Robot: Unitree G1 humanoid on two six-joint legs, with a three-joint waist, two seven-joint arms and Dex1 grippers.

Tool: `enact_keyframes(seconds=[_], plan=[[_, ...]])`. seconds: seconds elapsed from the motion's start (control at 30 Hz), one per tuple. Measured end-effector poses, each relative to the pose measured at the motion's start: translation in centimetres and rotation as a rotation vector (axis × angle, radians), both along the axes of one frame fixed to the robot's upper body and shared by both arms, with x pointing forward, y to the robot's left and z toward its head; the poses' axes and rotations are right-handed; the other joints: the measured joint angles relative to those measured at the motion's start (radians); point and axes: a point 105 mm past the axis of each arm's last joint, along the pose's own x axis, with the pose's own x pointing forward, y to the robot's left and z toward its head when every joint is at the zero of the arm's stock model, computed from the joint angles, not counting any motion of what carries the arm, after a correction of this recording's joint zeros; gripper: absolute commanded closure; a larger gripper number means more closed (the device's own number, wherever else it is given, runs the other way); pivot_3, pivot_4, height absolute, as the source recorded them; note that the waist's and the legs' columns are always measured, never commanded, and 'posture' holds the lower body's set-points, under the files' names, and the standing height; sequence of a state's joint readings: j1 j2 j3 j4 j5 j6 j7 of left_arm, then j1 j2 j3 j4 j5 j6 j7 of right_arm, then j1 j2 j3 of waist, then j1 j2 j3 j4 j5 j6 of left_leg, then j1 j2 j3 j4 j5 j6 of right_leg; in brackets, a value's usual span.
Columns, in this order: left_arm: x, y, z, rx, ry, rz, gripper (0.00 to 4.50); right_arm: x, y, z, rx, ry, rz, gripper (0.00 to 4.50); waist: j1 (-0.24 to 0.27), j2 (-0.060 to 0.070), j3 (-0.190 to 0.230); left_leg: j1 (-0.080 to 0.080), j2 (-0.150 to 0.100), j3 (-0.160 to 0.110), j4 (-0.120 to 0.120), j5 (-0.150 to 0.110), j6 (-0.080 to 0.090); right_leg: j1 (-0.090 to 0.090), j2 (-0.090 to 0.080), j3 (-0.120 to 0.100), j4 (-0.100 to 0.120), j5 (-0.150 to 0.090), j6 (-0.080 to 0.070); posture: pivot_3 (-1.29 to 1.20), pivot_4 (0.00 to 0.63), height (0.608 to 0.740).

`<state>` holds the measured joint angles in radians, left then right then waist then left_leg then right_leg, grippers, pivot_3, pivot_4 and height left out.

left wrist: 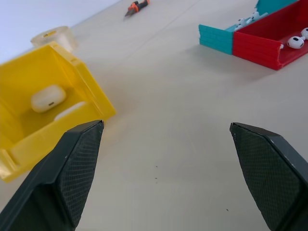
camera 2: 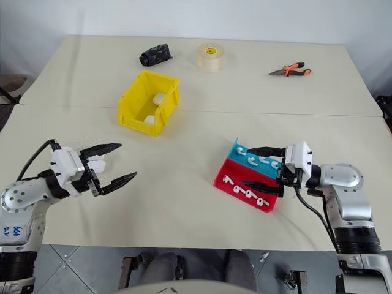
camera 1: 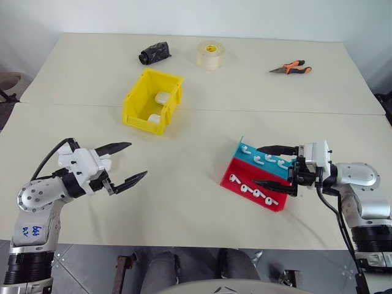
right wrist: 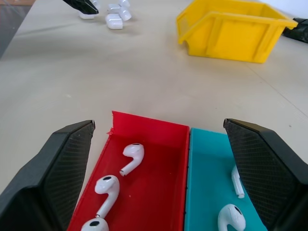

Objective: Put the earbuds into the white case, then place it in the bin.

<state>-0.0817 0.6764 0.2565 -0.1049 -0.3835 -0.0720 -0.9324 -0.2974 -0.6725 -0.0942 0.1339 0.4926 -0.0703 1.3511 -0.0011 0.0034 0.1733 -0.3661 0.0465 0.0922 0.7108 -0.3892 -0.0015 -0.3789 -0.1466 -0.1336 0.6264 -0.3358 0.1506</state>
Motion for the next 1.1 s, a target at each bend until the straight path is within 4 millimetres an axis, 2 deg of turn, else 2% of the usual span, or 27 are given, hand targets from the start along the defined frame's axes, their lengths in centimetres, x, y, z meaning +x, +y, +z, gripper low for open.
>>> enact_keyframes(seconds=[0.17, 0.37, 0.53, 0.6, 0.67, 0.8, 0.9, 1.1], plan=[[0.0, 0.8, -0.2, -0.055, 0.005, 0.116, 0.03, -0.2, 0.7, -0.2, 0.036, -0.011, 0.039, 0.0, -0.002, 0.0, 0.0, 0.0, 0.0, 0.0, 0.0, 0.0, 0.0, 0.0, 0.0, 0.0, 0.0, 0.0, 0.0, 0.0, 0.15, 0.74], [-2.1, 3.5, -0.3, -0.2, 0.049, 0.432, 0.03, -0.7, 4.2, -0.2, 0.149, -0.041, 0.139, 0.0, -0.005, 0.0, 0.0, 0.0, 0.001, -0.001, 0.0, 0.0, 0.0, 0.0, 0.0, 0.0, 0.0, 0.0, 0.0, 0.0, 0.15, 0.74], [-5.9, 6.7, -2.2, -0.316, 0.093, 0.791, 0.03, -0.9, 6.5, 1.2, 0.231, -0.103, 0.225, 0.0, -0.001, -0.001, 0.0, 0.0, 0.001, -0.003, 0.0, 0.0, 0.0, 0.002, -0.001, 0.0, 0.0, 0.0, 0.0, 0.0, 0.15, 0.74], [-7.8, 7.6, -3.4, -0.348, 0.137, 0.92, 0.03, -1.0, 6.8, 1.5, 0.251, -0.117, 0.246, 0.0, 0.003, -0.002, 0.001, 0.0, 0.001, -0.003, 0.0, 0.0, 0.0, 0.002, -0.001, 0.0, -0.001, 0.0, 0.0, 0.0, 0.15, 0.74], [-8.7, 8.0, -4.0, -0.373, 0.159, 0.997, 0.03, -1.1, 6.8, 1.5, 0.255, -0.116, 0.256, 0.0, 0.013, -0.002, 0.001, 0.0, 0.001, -0.004, 0.002, 0.0, 0.0, 0.002, -0.001, 0.0, -0.001, 0.0, 0.0, 0.0, 0.15, 0.74], [-8.8, 7.9, -3.4, -0.375, 0.171, 1.062, 0.03, -1.2, 7.1, 1.2, 0.251, -0.08, 0.278, 0.0, 0.02, -0.002, 0.0, 0.0, 0.001, -0.003, 0.003, 0.0, 0.0, 0.003, -0.001, 0.001, -0.001, 0.0, 0.0, 0.0, 0.15, 0.74], [-8.3, 8.2, -2.2, -0.368, 0.211, 1.075, 0.03, -1.2, 7.1, 1.1, 0.246, -0.055, 0.281, 0.0, 0.019, -0.002, 0.0, 0.0, 0.001, -0.003, 0.003, 0.0, 0.0, 0.003, -0.001, 0.001, 0.0, 0.0, -0.001, 0.0, 0.15, 0.74], [-6.5, 9.6, -0.2, -0.274, 0.434, 1.121, 0.03, -0.7, 7.7, 1.9, 0.236, -0.051, 0.306, 0.0, 0.015, -0.002, 0.0, 0.001, 0.0, -0.011, 0.003, 0.0, 0.0, 0.003, 0.0, 0.001, 0.001, 0.0, -0.001, 0.0, 0.15, 0.74]])
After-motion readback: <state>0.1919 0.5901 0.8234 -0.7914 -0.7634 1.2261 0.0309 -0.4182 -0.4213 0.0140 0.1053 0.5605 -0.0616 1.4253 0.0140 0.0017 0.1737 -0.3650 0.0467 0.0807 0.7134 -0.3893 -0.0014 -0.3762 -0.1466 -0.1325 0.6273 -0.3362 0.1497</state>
